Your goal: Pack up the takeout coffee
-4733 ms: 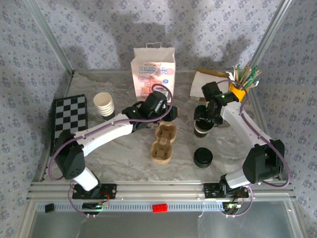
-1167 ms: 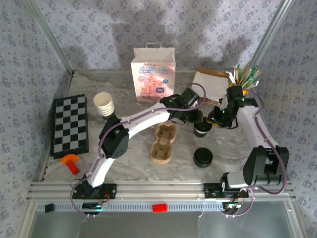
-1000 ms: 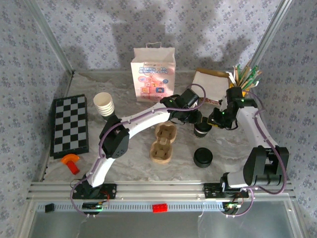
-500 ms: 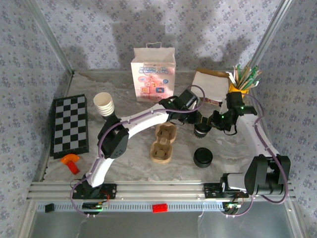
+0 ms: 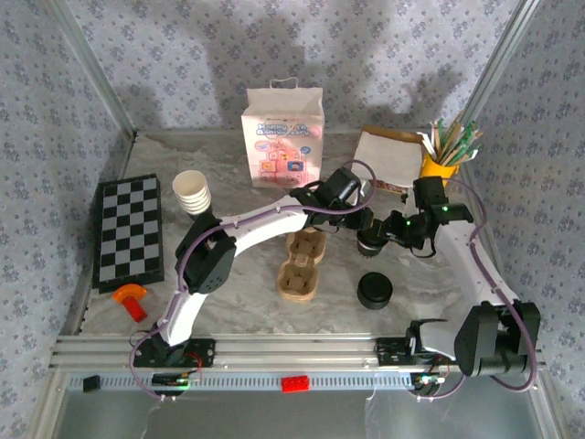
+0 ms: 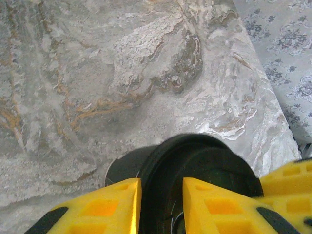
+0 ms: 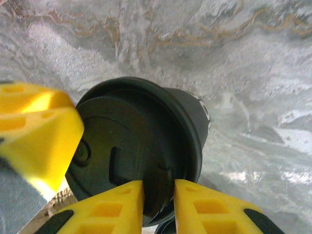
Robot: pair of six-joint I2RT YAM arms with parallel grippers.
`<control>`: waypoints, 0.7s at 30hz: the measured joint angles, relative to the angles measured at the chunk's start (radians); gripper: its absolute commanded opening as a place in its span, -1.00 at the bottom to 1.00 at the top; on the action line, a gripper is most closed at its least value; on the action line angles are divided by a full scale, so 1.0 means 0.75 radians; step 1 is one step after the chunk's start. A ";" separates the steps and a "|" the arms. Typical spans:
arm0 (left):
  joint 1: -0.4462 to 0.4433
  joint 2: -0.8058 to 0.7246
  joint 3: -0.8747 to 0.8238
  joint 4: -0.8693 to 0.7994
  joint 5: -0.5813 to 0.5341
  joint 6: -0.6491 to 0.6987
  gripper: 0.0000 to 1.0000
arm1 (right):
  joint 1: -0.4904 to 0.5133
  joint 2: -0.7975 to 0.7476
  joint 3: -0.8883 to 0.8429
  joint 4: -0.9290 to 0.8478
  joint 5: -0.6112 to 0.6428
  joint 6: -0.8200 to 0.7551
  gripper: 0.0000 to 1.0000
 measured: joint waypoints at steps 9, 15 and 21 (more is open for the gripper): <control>0.000 0.013 0.009 0.035 0.051 0.042 -0.29 | 0.004 -0.030 -0.023 -0.070 -0.074 0.047 -0.33; 0.001 0.013 0.021 0.014 0.031 0.045 -0.16 | 0.004 -0.054 -0.022 -0.120 -0.074 0.053 -0.18; 0.003 -0.017 0.021 -0.069 0.012 0.023 -0.18 | 0.001 -0.059 0.021 -0.174 -0.084 0.047 -0.12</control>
